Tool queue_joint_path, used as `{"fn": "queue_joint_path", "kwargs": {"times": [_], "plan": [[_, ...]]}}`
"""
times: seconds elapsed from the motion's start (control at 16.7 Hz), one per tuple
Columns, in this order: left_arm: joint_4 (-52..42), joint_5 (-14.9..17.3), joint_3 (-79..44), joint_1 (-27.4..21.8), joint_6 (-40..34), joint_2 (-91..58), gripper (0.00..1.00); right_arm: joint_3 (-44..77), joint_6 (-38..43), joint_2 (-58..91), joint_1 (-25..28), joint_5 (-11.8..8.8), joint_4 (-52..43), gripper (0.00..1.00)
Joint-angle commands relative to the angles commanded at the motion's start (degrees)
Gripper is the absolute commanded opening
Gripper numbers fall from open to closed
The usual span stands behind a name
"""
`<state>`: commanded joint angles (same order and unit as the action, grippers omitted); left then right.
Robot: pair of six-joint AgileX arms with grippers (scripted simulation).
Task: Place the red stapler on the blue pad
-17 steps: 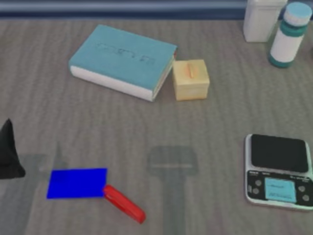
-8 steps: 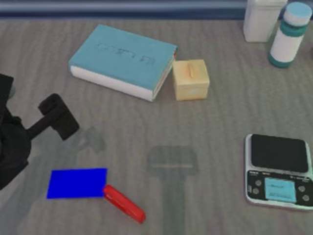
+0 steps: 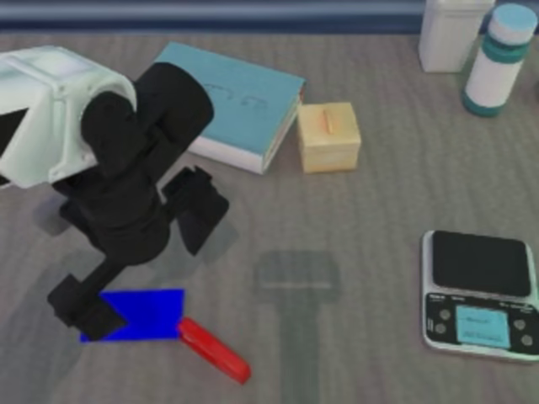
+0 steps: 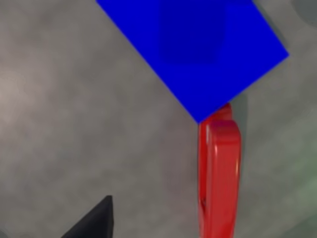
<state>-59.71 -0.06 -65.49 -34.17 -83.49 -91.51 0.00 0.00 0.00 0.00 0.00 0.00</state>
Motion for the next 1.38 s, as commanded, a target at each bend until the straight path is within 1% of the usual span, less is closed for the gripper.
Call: {"fn": "queue_joint_path", "kwargs": {"times": [0.18, 0.6, 0.72, 1.08, 1.2, 1.38], "plan": [[-3.2, 0.1, -4.4, -2.1, -5.1, -5.1, 1.0, 0.0, 0.0, 0.0, 0.0, 0.0, 0.0, 1.0], [-2.5, 0.1, -4.0, -2.0, -5.4, -5.9, 1.0, 0.0, 0.0, 0.0, 0.0, 0.0, 0.0, 1.0], [0.8, 0.1, -1.9, -2.0, -5.3, -7.2, 1.0, 0.0, 0.0, 0.0, 0.0, 0.0, 0.0, 1.0], [17.1, 0.1, 7.2, -2.1, -5.2, -13.7, 1.0, 0.0, 0.0, 0.0, 0.0, 0.0, 0.0, 1.0], [19.2, 0.1, 8.6, -2.1, -5.3, -14.8, 1.0, 0.0, 0.0, 0.0, 0.0, 0.0, 0.0, 1.0], [19.3, 0.1, 8.7, -2.1, -5.3, -14.9, 1.0, 0.0, 0.0, 0.0, 0.0, 0.0, 0.0, 1.0]]}}
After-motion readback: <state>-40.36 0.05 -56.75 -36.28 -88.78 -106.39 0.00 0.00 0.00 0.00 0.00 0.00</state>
